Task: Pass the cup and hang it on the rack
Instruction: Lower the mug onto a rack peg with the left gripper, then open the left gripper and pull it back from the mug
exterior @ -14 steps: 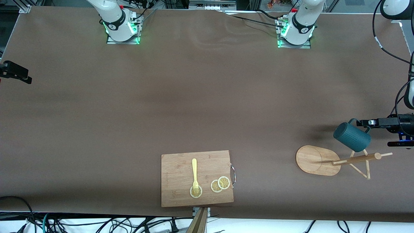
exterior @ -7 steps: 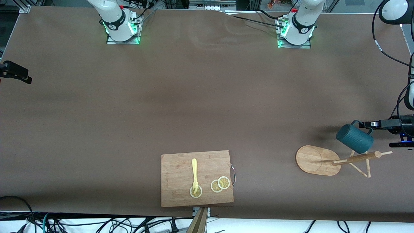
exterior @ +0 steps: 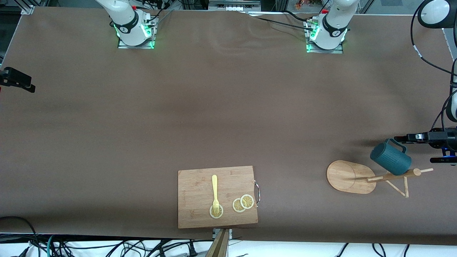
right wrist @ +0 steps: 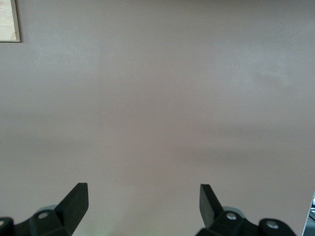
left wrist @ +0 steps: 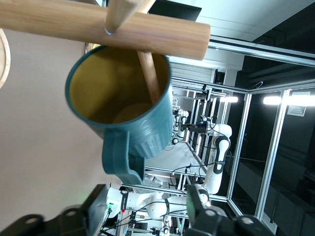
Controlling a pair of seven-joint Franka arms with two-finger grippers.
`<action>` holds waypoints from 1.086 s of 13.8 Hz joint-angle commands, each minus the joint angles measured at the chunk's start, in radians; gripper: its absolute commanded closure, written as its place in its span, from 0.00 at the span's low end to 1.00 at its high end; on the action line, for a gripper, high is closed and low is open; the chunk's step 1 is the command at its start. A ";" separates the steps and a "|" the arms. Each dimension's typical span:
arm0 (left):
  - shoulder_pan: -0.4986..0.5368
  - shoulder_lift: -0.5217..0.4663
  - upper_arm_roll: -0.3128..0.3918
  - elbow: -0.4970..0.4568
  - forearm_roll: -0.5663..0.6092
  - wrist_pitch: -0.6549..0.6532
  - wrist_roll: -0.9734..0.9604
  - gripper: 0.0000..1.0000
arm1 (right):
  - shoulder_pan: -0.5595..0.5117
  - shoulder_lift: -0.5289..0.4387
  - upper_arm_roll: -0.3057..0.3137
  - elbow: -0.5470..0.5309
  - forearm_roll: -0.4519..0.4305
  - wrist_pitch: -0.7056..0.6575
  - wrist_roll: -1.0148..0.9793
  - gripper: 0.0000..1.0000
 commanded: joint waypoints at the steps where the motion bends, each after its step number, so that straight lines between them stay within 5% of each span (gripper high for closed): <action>1: -0.004 0.009 0.015 0.037 -0.003 -0.043 -0.016 0.00 | -0.012 -0.001 0.007 0.000 0.003 0.001 -0.002 0.00; 9: -0.116 -0.270 0.011 0.028 0.408 -0.071 -0.168 0.00 | -0.012 -0.001 0.006 0.000 0.003 0.001 -0.002 0.00; 15: -0.473 -0.476 0.009 0.017 0.902 -0.068 -0.302 0.00 | -0.013 -0.001 0.006 0.000 0.003 0.001 -0.004 0.00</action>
